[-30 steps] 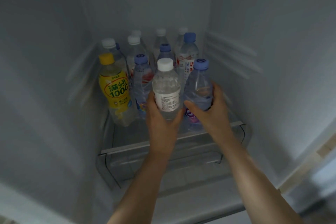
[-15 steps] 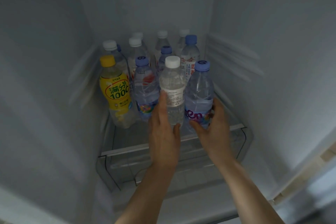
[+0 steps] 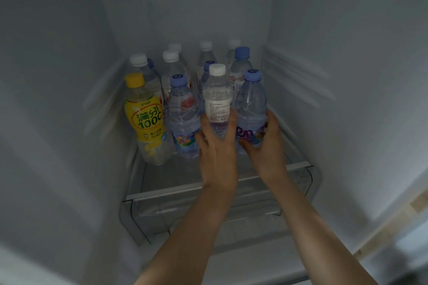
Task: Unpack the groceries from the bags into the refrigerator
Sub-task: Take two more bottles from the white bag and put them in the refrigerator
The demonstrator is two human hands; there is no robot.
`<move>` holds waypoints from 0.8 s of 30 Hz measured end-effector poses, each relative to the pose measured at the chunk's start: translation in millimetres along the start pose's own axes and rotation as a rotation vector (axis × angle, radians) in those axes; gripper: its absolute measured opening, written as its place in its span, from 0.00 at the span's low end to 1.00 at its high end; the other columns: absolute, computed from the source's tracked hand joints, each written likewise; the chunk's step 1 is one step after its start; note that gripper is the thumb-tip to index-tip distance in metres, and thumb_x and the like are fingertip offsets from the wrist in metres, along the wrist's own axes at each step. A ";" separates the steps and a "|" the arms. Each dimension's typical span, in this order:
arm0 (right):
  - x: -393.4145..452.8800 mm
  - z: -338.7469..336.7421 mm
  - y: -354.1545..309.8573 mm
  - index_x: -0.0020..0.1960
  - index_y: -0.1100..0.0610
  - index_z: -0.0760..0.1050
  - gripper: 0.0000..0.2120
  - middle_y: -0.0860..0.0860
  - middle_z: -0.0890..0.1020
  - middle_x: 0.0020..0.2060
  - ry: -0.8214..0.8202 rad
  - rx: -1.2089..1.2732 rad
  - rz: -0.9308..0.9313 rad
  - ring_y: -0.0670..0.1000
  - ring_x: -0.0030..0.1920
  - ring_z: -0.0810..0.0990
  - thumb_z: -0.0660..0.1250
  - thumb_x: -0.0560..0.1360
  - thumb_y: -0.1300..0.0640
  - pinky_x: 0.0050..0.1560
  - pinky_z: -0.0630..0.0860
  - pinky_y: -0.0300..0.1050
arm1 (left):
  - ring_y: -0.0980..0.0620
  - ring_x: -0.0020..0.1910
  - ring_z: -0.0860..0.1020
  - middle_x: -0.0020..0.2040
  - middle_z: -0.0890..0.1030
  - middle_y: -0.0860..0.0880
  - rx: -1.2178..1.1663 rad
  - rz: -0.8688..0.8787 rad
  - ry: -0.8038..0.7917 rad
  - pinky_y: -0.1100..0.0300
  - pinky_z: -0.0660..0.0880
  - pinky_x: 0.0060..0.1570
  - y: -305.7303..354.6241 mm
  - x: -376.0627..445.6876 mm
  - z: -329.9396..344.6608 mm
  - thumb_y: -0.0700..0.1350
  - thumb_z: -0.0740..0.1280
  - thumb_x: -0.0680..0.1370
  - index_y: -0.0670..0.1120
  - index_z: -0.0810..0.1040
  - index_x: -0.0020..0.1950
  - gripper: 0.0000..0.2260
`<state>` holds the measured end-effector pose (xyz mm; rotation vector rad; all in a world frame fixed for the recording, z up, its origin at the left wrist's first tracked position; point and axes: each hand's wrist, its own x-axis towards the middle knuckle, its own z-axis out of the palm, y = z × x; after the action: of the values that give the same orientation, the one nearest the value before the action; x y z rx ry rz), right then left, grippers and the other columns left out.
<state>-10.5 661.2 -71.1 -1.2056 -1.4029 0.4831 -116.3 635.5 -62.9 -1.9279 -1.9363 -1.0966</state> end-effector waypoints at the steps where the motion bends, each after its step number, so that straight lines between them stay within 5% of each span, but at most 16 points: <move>1: 2.2 1.0 1.8 0.75 0.61 0.58 0.43 0.57 0.71 0.67 0.000 -0.004 -0.002 0.50 0.65 0.72 0.77 0.67 0.62 0.59 0.67 0.27 | 0.31 0.59 0.71 0.71 0.64 0.32 0.010 0.003 0.008 0.42 0.80 0.42 -0.7 1.8 1.2 0.29 0.71 0.71 0.56 0.63 0.76 0.39; 15: 10.8 4.3 14.6 0.69 0.62 0.66 0.36 0.57 0.75 0.61 -0.029 -0.049 0.037 0.54 0.61 0.75 0.79 0.65 0.61 0.61 0.75 0.53 | 0.31 0.61 0.70 0.75 0.57 0.32 -0.018 0.030 0.056 0.42 0.78 0.52 -0.7 -5.5 10.0 0.26 0.66 0.73 0.55 0.61 0.77 0.39; 19: 3.6 0.5 12.3 0.65 0.63 0.70 0.24 0.56 0.77 0.58 -0.026 -0.113 0.020 0.54 0.57 0.76 0.73 0.72 0.60 0.57 0.76 0.50 | 0.33 0.69 0.66 0.78 0.52 0.35 -0.135 0.047 0.034 0.45 0.72 0.61 -3.2 -14.9 6.2 0.25 0.65 0.71 0.52 0.60 0.78 0.40; 24: -20.2 -19.5 -11.8 0.71 0.63 0.65 0.25 0.54 0.73 0.61 0.006 -0.183 0.023 0.51 0.62 0.71 0.68 0.75 0.62 0.57 0.61 0.29 | 0.37 0.71 0.64 0.77 0.57 0.39 -0.278 0.020 -0.016 0.45 0.70 0.66 -7.6 -31.1 -8.4 0.29 0.63 0.72 0.46 0.61 0.76 0.34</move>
<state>-1.3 632.6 -66.0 -1.3702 -1.4536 0.3720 -122.3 607.0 -78.8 -2.0919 -1.8496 -1.4134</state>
